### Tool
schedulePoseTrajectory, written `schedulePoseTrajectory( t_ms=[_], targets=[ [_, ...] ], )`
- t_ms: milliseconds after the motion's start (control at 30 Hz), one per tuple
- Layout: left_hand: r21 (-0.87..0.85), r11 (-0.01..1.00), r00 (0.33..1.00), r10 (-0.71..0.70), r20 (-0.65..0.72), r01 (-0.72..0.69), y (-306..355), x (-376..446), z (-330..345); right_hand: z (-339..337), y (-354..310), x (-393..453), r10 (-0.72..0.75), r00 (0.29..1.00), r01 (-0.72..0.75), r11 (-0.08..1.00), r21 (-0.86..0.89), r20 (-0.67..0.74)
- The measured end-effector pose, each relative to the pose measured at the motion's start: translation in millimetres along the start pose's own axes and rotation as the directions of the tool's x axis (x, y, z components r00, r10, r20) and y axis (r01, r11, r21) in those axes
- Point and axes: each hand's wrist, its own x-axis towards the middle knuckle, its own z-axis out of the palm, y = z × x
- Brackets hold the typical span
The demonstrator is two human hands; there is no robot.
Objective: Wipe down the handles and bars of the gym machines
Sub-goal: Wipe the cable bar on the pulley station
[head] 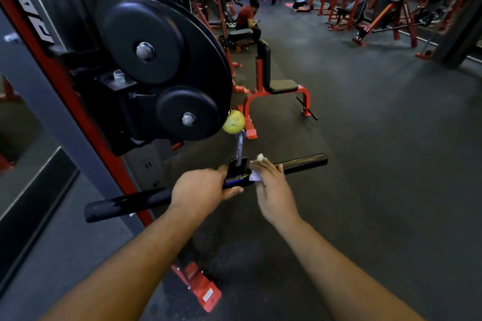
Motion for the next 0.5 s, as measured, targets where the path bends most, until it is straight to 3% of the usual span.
schedulePoseTrajectory(
  t_ms=[67,167,233,333,433,500],
  targets=[
    [-0.008,1.0,1.0,-0.005,-0.003,0.005,-1.6,-0.7,-0.1,-17.1,4.0,4.7,-0.004,1.0,0.007,0.985,0.173,-0.014],
    [-0.023,1.0,1.0,-0.013,-0.021,0.013,0.6,-1.2,2.2,-65.4,41.4,21.1,0.253,0.933,-0.174,0.94,0.295,-0.257],
    [-0.032,0.999,1.0,-0.014,-0.011,0.014,3.9,-1.1,3.1,-90.0,76.3,31.2,0.324,0.882,-0.304,0.946,0.112,-0.343],
    [-0.051,0.999,1.0,-0.017,0.005,0.017,8.1,-1.9,4.8,-83.8,97.8,32.5,0.301,0.919,-0.354,0.914,-0.198,-0.255],
    [-0.06,0.998,1.0,-0.018,-0.007,0.018,7.2,-1.0,4.9,-44.7,70.1,20.4,0.201,0.956,-0.247,0.943,-0.222,-0.212],
    [-0.051,0.999,1.0,-0.014,-0.014,0.014,4.4,-0.5,4.5,-14.5,42.5,6.7,0.134,0.979,-0.157,0.977,-0.146,-0.155]
  ],
)
